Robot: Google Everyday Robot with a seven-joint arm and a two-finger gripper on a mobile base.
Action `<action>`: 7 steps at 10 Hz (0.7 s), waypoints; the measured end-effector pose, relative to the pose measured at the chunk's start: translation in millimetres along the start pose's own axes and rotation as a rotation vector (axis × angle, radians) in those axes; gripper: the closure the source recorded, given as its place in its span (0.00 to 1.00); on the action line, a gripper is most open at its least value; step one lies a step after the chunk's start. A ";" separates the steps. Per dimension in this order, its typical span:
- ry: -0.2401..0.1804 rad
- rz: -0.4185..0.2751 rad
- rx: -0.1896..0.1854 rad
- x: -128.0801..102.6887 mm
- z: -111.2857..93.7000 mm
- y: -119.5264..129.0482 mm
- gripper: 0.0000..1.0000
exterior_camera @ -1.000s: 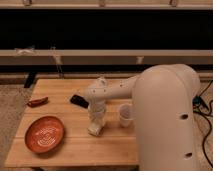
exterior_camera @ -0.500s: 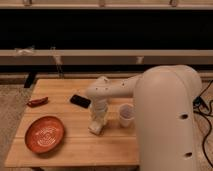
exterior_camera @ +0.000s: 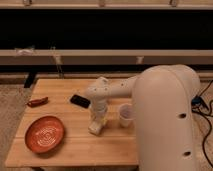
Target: Wipe the white sponge on the table
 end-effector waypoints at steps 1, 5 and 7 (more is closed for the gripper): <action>0.000 0.002 0.001 0.5 -0.3 -0.2 0.20; 0.001 0.013 0.002 3.6 -0.9 1.3 0.20; 0.004 0.015 0.000 3.4 -1.2 2.4 0.20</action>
